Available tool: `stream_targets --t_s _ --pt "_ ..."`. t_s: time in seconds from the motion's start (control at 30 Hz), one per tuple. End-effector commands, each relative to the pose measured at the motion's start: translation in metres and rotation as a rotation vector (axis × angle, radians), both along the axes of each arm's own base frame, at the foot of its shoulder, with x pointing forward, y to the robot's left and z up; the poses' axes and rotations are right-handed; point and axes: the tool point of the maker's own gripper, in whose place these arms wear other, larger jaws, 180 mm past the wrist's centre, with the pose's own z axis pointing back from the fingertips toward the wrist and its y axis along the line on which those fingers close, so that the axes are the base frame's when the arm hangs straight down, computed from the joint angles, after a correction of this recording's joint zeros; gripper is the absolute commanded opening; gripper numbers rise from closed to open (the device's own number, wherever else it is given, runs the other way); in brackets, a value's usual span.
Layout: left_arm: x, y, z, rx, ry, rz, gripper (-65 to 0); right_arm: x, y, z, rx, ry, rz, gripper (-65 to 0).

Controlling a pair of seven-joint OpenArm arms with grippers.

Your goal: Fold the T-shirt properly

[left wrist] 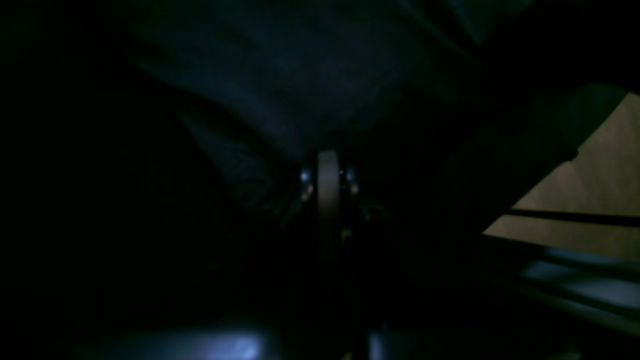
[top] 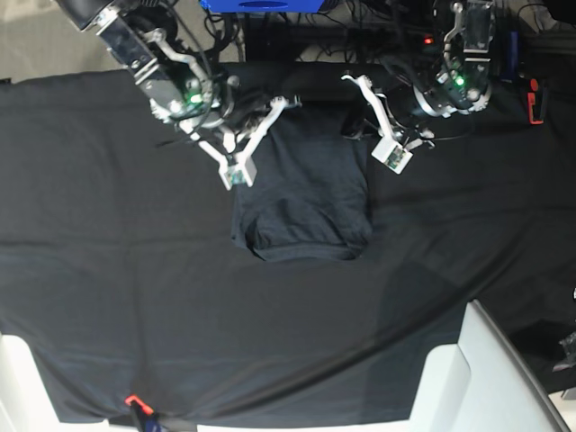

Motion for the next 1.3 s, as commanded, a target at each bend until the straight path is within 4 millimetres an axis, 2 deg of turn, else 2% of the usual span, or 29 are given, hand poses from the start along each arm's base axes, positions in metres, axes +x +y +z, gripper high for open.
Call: stream_targets --t_s 0.0,0.17,0.3,0.37,0.47,0.57,0.67,0.8,0.87,0.93,1.03,1.13,1.2,1.27 --pt "0.008 0.002 0.005 -0.028 -0.036 0.015 -65.0 0.007 -0.001 0.002 -0.008 -0.026 0.000 -61.8" --pt "-0.004 0.022 -0.018 -0.045 0.008 0.073 -65.0 0.003 -0.004 -0.015 -0.034 -0.027 -0.015 -61.8" --pt "-0.004 0.026 -0.019 -0.047 0.009 0.081 -65.0 0.003 -0.004 -0.016 -0.034 -0.033 -0.017 -61.8" --pt "0.001 0.026 -0.010 -0.040 -0.022 0.068 -65.0 0.002 -0.003 -0.012 -0.024 -0.037 -0.021 -61.8" --pt "0.007 0.018 0.014 -0.038 -0.092 0.035 -65.0 0.002 0.001 0.004 0.008 -0.071 -0.021 -61.8" --pt "0.009 0.027 0.043 -0.015 -0.174 0.052 -65.0 0.002 -0.021 0.020 -0.006 -0.108 -0.069 -61.8" --pt "-0.009 0.040 0.058 0.027 -0.194 0.061 -65.0 -0.010 -0.045 0.035 -0.037 -0.126 -0.113 -62.0" --pt "-0.055 0.059 0.060 0.079 -0.135 0.086 -65.0 -0.058 -0.072 0.046 -0.066 -0.080 -0.104 -62.0" --pt "-0.086 0.067 0.054 0.094 -0.072 0.103 -65.0 -0.093 -0.083 0.041 -0.091 -0.011 -0.104 -62.0" --pt "-0.116 0.068 0.051 0.062 -0.038 0.127 -65.0 -0.127 -0.091 0.032 -0.122 0.068 -0.098 -62.0" --pt "-0.163 0.070 0.040 0.010 0.037 0.183 -65.0 -0.184 -0.094 0.024 -0.141 0.196 -0.090 -62.0" --pt "-0.217 0.058 0.010 -0.008 0.167 0.162 -65.0 -0.225 -0.102 0.008 -0.186 0.299 -0.077 -61.8" --pt "-0.259 0.047 -0.015 0.000 0.270 0.114 -65.0 -0.244 -0.113 -0.015 -0.248 0.366 -0.080 -61.8" --pt "-0.293 0.026 -0.040 -0.034 0.354 0.052 -65.0 -0.260 -0.130 -0.048 -0.336 0.431 -0.087 -61.8"
